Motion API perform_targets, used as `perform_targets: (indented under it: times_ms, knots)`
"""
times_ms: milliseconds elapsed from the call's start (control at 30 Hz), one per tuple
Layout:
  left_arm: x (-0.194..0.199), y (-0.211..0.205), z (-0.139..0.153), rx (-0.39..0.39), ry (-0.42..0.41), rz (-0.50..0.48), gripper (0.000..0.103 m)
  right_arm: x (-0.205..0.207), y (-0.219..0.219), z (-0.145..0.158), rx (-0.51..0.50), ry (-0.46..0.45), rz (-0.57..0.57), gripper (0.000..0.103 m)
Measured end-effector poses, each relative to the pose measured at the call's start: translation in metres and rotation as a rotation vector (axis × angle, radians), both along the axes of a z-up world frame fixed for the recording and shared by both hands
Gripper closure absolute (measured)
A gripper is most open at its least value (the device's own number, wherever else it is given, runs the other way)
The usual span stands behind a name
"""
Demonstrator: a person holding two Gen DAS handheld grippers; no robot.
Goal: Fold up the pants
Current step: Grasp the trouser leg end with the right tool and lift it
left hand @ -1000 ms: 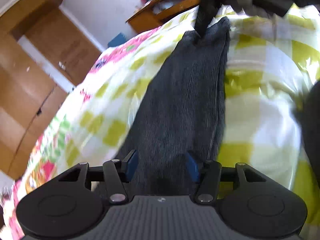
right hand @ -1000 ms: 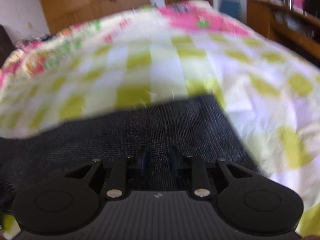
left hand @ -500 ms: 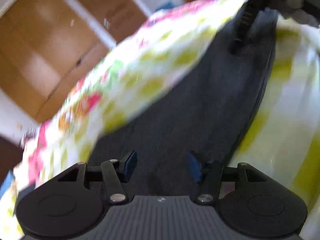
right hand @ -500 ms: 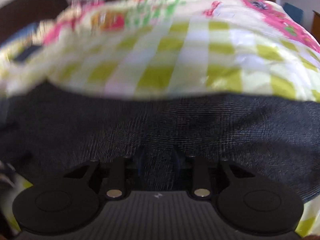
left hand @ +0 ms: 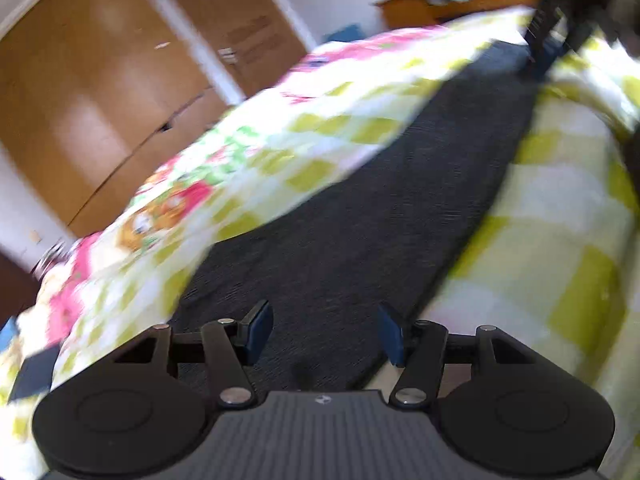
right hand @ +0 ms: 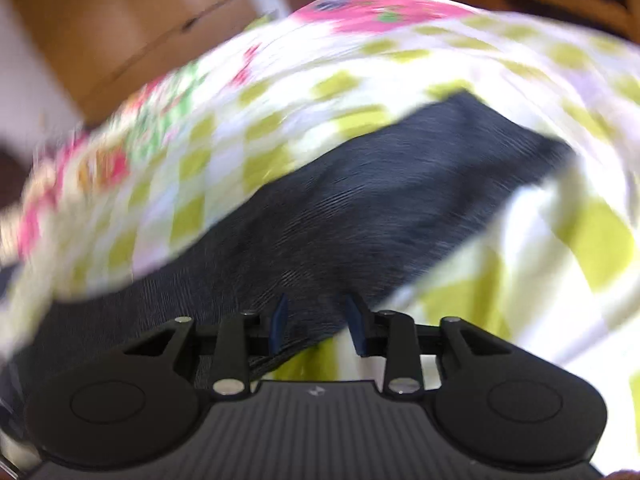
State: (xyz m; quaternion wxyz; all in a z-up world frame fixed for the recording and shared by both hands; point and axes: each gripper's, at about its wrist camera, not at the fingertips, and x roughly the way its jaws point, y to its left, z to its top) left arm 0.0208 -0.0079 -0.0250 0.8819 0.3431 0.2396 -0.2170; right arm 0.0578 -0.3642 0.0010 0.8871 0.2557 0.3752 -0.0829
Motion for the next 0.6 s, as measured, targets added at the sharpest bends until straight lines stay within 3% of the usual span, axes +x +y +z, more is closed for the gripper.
perform_targets:
  times_ms: [100,200,400,600]
  knots:
    - [-0.005,-0.018,-0.003,0.069,-0.044,-0.046,0.034,-0.016,-0.026,0.0,0.016,-0.018,-0.086,0.066]
    - [-0.005,-0.032,0.007,0.038,-0.033,-0.091,0.033,-0.022,-0.056,-0.009,0.107,-0.069,-0.176,0.064]
    - [-0.004,-0.072,0.003,0.091,-0.028,-0.166,0.033,-0.006,-0.101,-0.045,0.32,-0.21,-0.278,0.064]
    - [-0.002,-0.094,0.006,0.088,-0.017,-0.213,0.033,0.016,-0.129,-0.063,0.438,-0.293,-0.346,0.065]
